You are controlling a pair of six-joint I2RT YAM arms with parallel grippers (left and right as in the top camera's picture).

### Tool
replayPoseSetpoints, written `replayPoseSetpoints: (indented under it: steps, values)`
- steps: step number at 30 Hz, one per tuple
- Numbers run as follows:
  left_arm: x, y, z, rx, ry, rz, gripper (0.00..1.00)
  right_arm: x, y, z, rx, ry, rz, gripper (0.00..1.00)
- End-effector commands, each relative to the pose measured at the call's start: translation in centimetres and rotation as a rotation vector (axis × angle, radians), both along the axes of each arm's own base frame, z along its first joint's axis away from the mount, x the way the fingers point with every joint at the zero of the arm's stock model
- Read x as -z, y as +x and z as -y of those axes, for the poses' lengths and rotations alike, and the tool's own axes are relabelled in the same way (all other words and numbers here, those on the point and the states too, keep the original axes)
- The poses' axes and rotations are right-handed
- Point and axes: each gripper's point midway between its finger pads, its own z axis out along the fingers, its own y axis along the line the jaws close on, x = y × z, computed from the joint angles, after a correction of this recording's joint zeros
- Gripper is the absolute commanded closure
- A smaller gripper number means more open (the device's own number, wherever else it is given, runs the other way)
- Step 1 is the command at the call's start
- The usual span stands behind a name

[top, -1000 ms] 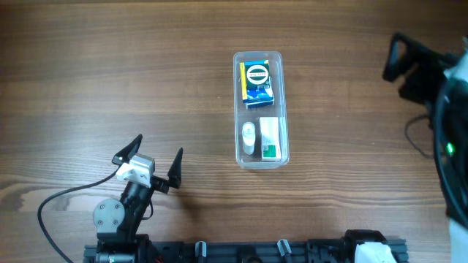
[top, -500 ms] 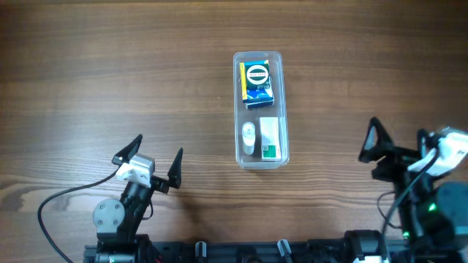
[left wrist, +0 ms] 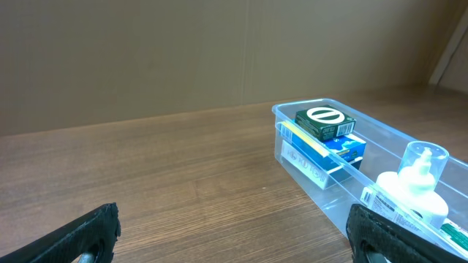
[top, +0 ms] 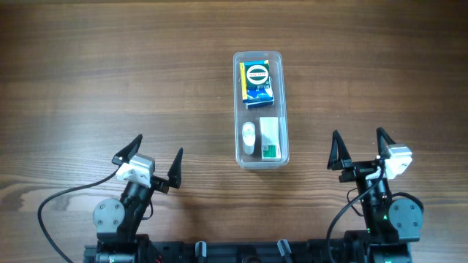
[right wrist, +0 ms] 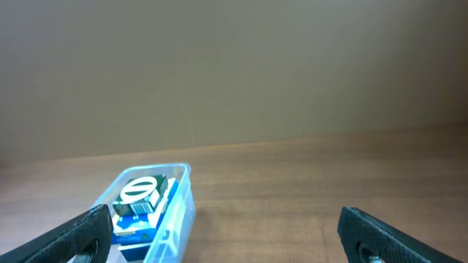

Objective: Pack container

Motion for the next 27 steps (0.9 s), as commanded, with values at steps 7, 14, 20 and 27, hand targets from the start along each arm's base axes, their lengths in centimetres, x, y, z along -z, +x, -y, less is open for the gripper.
replayPoseSetpoints:
  steps: [7,14,20,27]
  values:
    - [0.0,-0.1,0.0,0.005,0.011,0.007,0.00,1.9,0.6,0.4,0.026,0.006,0.063,0.00]
    - [0.0,-0.1,0.0,0.005,0.011,0.007,0.00,5.0,0.9,0.6,0.038,-0.110,-0.017,0.00]
    - [0.0,-0.1,0.0,0.005,0.011,0.008,0.00,5.0,0.9,0.5,0.033,-0.125,-0.015,0.00]
    - [0.0,-0.1,0.0,0.005,0.011,0.007,0.00,5.0,0.9,0.5,0.033,-0.125,-0.015,0.00]
